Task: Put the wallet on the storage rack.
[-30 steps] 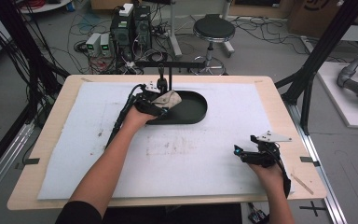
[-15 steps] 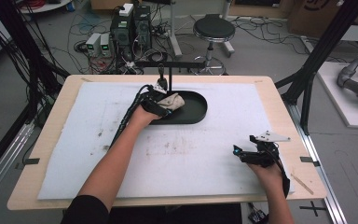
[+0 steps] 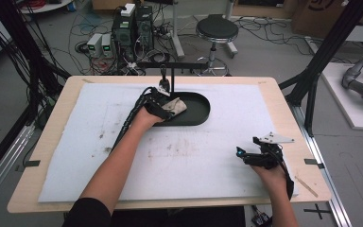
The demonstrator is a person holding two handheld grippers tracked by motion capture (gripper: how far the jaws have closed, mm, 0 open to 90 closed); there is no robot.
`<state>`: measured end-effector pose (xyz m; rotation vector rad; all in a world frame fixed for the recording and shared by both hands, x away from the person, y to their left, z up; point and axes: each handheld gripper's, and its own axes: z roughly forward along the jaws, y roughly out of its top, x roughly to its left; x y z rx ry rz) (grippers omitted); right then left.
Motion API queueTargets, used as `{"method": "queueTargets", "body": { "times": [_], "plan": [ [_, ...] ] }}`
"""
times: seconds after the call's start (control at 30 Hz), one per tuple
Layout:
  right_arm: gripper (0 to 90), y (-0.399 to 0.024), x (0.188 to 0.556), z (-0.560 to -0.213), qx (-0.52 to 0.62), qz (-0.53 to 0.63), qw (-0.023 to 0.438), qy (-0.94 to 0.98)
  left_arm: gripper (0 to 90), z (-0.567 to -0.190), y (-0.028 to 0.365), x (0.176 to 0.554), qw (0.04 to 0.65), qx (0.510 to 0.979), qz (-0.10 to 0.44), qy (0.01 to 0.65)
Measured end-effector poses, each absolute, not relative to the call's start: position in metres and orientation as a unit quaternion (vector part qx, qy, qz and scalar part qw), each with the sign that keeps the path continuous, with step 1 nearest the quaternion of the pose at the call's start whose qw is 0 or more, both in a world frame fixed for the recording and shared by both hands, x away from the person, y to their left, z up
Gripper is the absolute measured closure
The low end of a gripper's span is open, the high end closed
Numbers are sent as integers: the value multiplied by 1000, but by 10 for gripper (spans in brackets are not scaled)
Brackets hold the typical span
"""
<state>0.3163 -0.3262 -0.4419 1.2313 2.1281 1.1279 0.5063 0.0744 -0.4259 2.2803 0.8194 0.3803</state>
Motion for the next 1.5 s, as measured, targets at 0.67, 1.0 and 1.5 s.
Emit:
{"method": "queueTargets", "body": {
  "times": [0.67,1.0,1.5],
  "plan": [
    [162,-322,320,-441,443,409,218,768,207,-392,113,473,395,846,150,326],
    [162,-314,325,-441,439,410,218,769,203,-387,158,433,427,825,166,330],
    [162,-313,328,-439,441,419,217,764,200,-397,193,376,447,810,184,331]
  ]
}}
